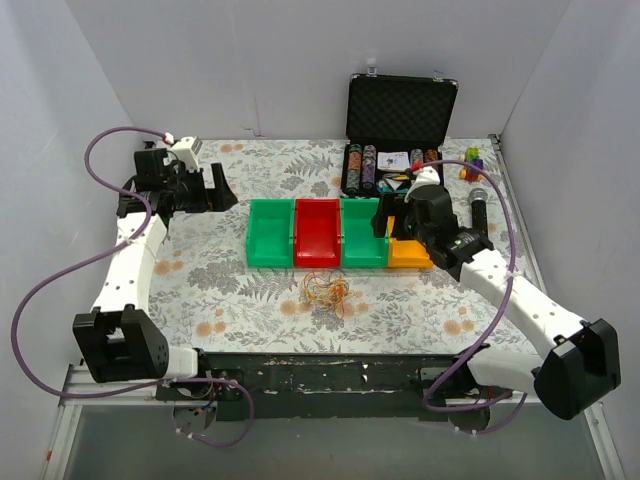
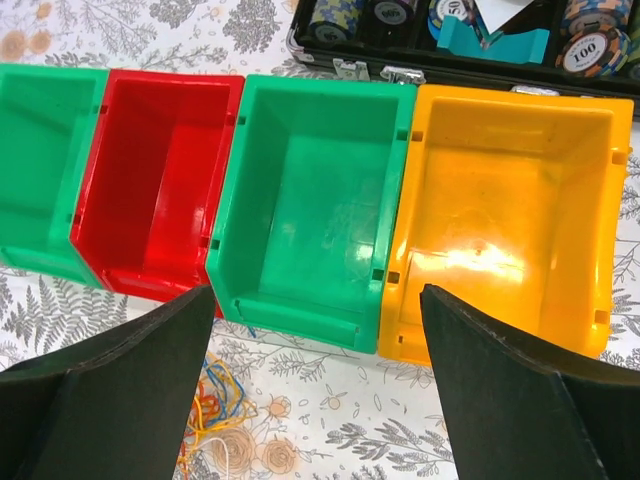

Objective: Untangle the cables

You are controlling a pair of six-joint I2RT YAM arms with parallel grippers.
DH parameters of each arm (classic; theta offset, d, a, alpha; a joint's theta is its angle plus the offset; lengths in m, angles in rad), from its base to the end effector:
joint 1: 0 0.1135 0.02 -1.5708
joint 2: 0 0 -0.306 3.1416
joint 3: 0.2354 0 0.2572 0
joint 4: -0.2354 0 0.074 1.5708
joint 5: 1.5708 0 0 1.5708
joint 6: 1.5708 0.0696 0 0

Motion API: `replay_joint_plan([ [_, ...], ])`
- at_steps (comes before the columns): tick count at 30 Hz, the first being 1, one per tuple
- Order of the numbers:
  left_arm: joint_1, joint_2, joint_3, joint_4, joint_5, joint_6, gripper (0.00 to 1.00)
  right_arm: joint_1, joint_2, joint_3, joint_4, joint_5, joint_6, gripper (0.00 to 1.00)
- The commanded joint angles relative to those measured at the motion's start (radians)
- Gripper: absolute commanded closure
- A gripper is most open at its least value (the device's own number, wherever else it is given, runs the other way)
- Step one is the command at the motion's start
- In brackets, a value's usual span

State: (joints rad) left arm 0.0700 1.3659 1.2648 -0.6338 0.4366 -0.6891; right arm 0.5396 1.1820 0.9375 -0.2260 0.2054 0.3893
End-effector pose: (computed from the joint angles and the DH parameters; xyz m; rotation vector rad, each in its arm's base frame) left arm 0.3156 -0.0074 0.3556 -0.6552 2.2670 -0.8139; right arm 0.2543 0.1357 0.3299 -0.0246 2.0510 0.3737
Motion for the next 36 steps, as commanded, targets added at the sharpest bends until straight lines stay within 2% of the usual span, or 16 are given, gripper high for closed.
replay_joint_plan([
  [1,-0.041,-0.070,-0.019,-0.018,0.048,0.056,0.02,0.039,-0.062,-0.034,0.048,-0.032,-0.047,0.07],
  [4,-0.140,-0.082,-0.051,-0.017,-0.005,0.080,0.02,0.115,-0.090,-0.066,0.059,-0.041,-0.092,0.09],
  [12,-0.288,-0.122,-0.140,-0.010,-0.018,0.118,0.02,0.365,-0.053,-0.178,0.072,0.037,-0.035,0.32],
  [15,-0.315,-0.129,-0.171,-0.020,-0.021,0.134,0.02,0.431,-0.029,-0.224,0.117,0.045,0.006,0.40],
  [23,-0.351,-0.172,-0.217,-0.006,-0.042,0.143,0.02,0.511,0.085,-0.227,0.162,0.037,0.052,0.46],
  [25,-0.358,-0.182,-0.220,-0.007,-0.050,0.146,0.02,0.517,0.100,-0.218,0.163,0.038,0.054,0.55],
  [29,-0.378,-0.205,-0.242,-0.027,-0.047,0.178,0.02,0.526,0.110,-0.189,0.146,0.058,0.060,0.88],
  [30,-0.383,-0.212,-0.248,-0.030,-0.048,0.189,0.02,0.531,0.104,-0.178,0.139,0.068,0.062,0.93],
  [32,-0.392,-0.232,-0.257,-0.038,-0.032,0.206,0.02,0.548,0.085,-0.157,0.117,0.086,0.060,0.99],
  [36,-0.417,-0.293,-0.281,-0.038,0.040,0.244,0.02,0.620,0.036,-0.106,0.083,0.137,0.036,0.99],
])
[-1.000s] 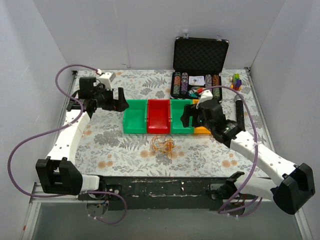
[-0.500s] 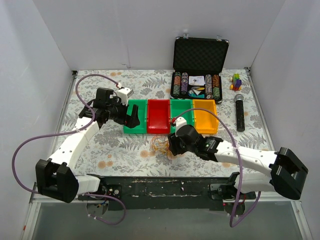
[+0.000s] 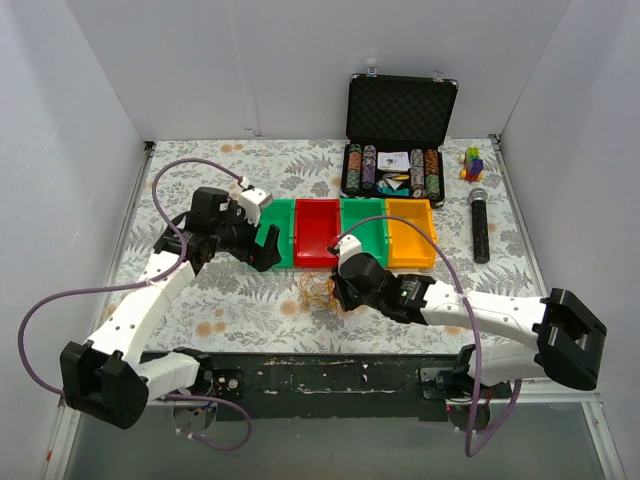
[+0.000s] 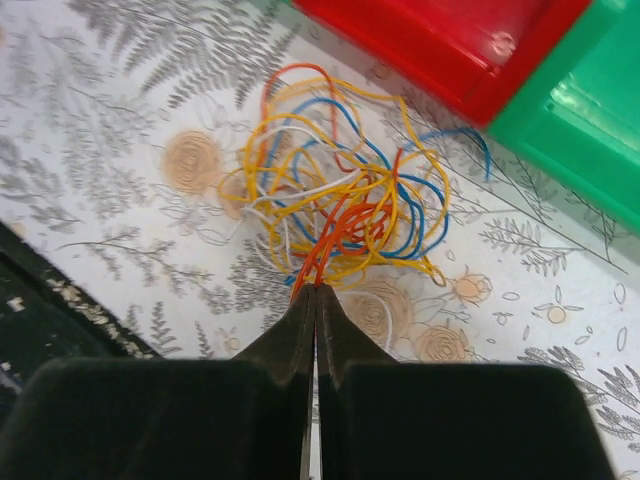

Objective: Untangle the cables

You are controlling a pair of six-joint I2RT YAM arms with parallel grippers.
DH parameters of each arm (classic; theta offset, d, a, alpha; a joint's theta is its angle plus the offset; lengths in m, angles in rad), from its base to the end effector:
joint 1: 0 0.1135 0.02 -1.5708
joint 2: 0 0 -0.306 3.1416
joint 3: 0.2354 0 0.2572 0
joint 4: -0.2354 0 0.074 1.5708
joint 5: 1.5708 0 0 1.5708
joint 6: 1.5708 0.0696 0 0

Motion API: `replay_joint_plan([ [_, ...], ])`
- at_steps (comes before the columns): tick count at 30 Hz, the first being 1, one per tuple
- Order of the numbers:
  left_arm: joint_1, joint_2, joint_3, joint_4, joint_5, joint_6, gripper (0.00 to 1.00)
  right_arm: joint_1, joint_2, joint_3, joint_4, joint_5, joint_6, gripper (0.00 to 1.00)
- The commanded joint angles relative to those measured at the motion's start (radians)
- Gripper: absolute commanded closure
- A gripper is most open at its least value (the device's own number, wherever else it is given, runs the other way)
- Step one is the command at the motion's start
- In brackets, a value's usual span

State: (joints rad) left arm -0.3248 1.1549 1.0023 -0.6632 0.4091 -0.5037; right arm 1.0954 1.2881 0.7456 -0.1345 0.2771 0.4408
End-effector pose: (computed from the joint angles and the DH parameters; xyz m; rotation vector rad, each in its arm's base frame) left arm 0.2254 -0.1051 0.3143 -0.0183 2.4809 -0.8642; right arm 0.1495 0.2488 0.2413 -0.5849 2.1938 0.5271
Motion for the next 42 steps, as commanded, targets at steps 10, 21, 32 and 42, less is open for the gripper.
replay_joint_plan([
  [10,-0.053,-0.242,-0.135,0.039,0.382,0.168,0.02,0.120,-0.144,0.089,0.042,0.037,-0.031,0.99],
  [21,-0.114,-0.307,-0.235,0.224,0.393,0.070,0.02,0.123,-0.182,0.127,0.122,-0.036,-0.059,0.99],
  [32,-0.125,-0.259,-0.268,0.304,0.448,0.128,0.18,0.123,-0.154,0.146,0.225,-0.205,-0.082,0.99],
  [42,-0.125,-0.281,-0.272,0.178,0.606,0.449,0.17,0.123,-0.139,0.176,0.217,-0.269,-0.114,0.99],
])
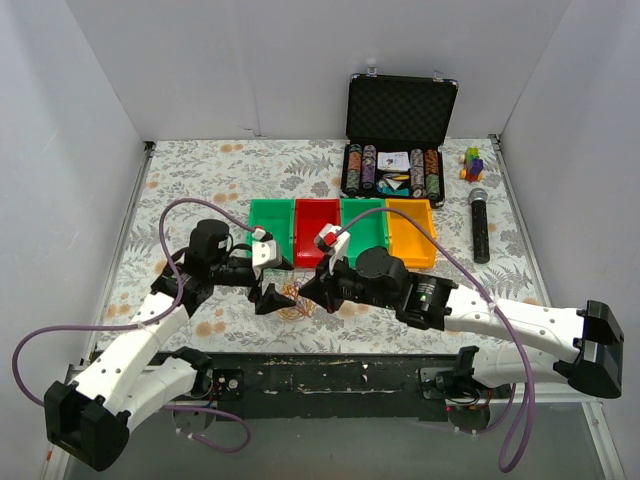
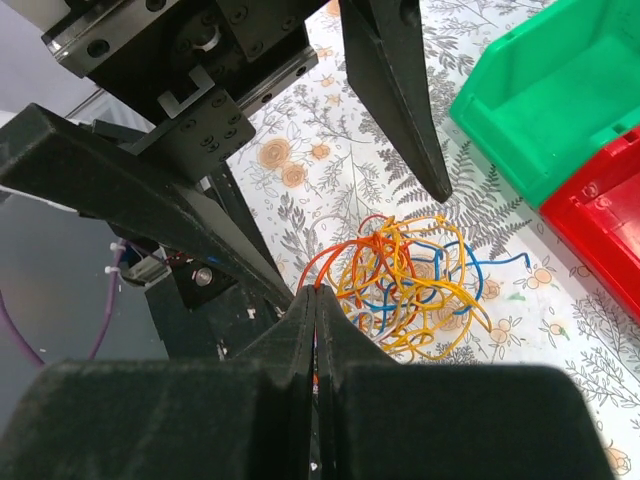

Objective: Untangle the cables

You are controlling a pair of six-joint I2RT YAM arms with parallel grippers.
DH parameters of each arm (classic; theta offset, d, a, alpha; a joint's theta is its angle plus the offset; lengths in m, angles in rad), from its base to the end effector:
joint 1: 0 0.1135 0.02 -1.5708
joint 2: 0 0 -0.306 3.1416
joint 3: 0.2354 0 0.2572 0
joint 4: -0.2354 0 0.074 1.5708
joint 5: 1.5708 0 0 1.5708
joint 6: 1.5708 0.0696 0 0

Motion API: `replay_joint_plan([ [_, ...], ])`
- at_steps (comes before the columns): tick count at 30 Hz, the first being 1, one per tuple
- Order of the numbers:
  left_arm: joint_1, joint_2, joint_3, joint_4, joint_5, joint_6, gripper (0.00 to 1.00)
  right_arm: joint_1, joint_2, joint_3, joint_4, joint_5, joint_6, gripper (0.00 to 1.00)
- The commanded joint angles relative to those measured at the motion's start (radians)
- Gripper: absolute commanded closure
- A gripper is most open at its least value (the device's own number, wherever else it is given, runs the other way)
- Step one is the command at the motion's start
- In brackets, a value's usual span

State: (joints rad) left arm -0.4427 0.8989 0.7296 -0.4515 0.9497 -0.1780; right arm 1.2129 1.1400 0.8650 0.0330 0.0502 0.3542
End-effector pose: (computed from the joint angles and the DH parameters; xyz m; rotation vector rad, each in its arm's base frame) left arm 0.1378 -0.1280 0.3034 0.8428 2.0455 -1.3830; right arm 0.1044 0.2690 0.3470 -0.7751 1.7848 1.0408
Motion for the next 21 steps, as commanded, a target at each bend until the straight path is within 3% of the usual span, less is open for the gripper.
replay_joint_plan([
  [1,-0.007,-0.019,0.008,-0.036,0.072,0.121,0.19,0.005,0.015,0.061,0.048,-0.076,-0.032,0.99],
  [5,-0.007,0.018,0.059,-0.064,0.104,0.120,0.35,0.005,0.026,0.071,0.041,-0.087,-0.035,0.99],
  [13,-0.008,0.063,0.116,-0.213,0.216,0.228,0.93,0.005,0.027,0.081,0.039,-0.062,-0.038,0.99],
  [14,-0.008,0.064,0.117,-0.225,0.213,0.241,1.00,0.005,0.027,0.081,0.039,-0.056,-0.038,0.99],
  [15,-0.008,0.064,0.117,-0.236,0.210,0.250,1.00,0.005,0.026,0.081,0.039,-0.056,-0.037,0.99],
  [18,-0.008,0.051,0.119,-0.240,0.201,0.259,1.00,0.005,0.012,0.071,0.041,0.000,-0.040,0.81],
  [19,-0.008,0.048,0.120,-0.236,0.199,0.255,1.00,0.005,0.004,0.060,0.042,0.011,-0.041,0.68],
  [21,-0.008,0.043,0.129,-0.211,0.196,0.221,1.00,0.007,-0.011,0.045,0.032,0.040,-0.046,0.26],
])
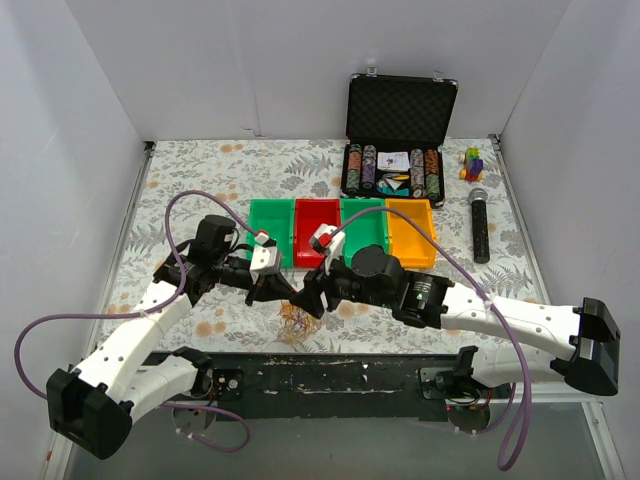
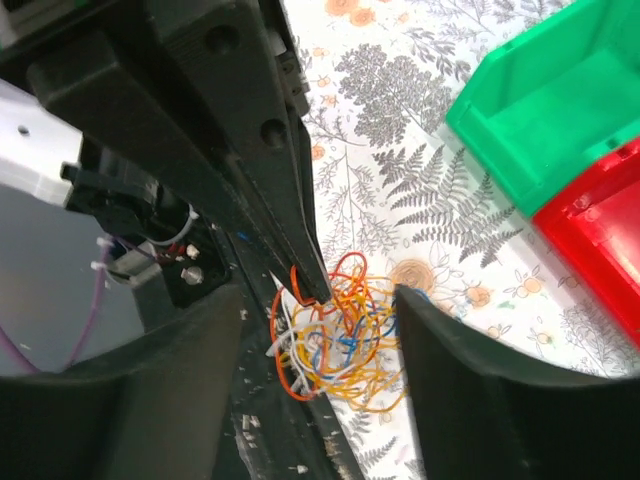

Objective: Untangle the cables

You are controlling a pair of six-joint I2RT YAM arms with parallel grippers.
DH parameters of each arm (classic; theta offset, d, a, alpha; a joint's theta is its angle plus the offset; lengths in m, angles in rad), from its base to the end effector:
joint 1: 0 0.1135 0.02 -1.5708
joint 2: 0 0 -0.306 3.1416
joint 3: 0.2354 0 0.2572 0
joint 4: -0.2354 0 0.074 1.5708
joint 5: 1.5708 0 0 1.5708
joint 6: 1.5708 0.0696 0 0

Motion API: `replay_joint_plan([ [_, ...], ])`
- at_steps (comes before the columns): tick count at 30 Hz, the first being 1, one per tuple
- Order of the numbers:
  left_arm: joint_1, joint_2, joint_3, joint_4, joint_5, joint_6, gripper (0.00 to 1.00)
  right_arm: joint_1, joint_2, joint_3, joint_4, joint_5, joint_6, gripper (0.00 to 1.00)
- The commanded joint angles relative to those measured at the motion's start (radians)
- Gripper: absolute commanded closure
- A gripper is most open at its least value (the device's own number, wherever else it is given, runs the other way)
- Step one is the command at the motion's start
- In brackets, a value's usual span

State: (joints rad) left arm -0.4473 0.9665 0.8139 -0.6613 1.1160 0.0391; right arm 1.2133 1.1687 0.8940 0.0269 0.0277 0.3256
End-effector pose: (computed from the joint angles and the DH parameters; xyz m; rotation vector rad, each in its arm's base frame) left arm 0.1301 -0.1317 0.3106 1.0573 1.9993 -1.5186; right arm 0.1055 0.2770 0.3498 -0.8192 1.7718 1.0378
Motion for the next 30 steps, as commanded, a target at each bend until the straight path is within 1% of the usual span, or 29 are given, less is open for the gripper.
replay_joint_plan([
  [1,-0.004,-0.025,0.062,0.003,0.031,-0.002,1.00,0.005,-0.049,0.008,0.024,0.090,-0.026,0.14],
  [5,-0.004,-0.022,0.125,0.028,0.034,-0.031,1.00,0.005,-0.104,-0.085,-0.005,0.170,-0.034,0.11],
  [7,-0.005,-0.020,0.143,0.045,0.027,-0.086,1.00,0.005,-0.136,-0.136,0.004,0.173,-0.026,0.11],
  [9,-0.004,-0.020,0.159,0.057,0.016,-0.108,1.00,0.005,-0.162,-0.176,0.013,0.152,-0.020,0.10],
  [13,-0.004,-0.032,0.166,0.126,-0.025,-0.171,1.00,0.005,-0.172,-0.224,0.030,0.135,0.001,0.09],
  [15,-0.004,-0.034,0.185,0.155,-0.038,-0.211,1.00,0.006,-0.155,-0.236,0.050,0.130,0.000,0.09],
  [18,-0.002,-0.020,0.229,0.180,-0.041,-0.271,1.00,0.006,-0.089,-0.227,0.083,0.138,-0.016,0.09],
  [22,-0.002,-0.020,0.272,0.184,-0.048,-0.318,1.00,0.009,0.000,-0.185,0.099,0.211,-0.025,0.08],
  [25,-0.002,-0.041,0.277,0.195,-0.059,-0.338,1.00,0.012,0.016,-0.196,0.172,0.264,-0.039,0.08],
  [28,-0.002,-0.058,0.272,0.229,-0.081,-0.378,1.00,0.012,0.026,-0.207,0.225,0.271,-0.045,0.08],
  [29,-0.002,-0.058,0.277,0.241,-0.085,-0.396,1.00,0.012,0.037,-0.207,0.234,0.281,-0.042,0.10],
  [30,-0.002,-0.060,0.284,0.252,-0.084,-0.418,1.00,0.012,0.055,-0.207,0.241,0.290,-0.045,0.14],
])
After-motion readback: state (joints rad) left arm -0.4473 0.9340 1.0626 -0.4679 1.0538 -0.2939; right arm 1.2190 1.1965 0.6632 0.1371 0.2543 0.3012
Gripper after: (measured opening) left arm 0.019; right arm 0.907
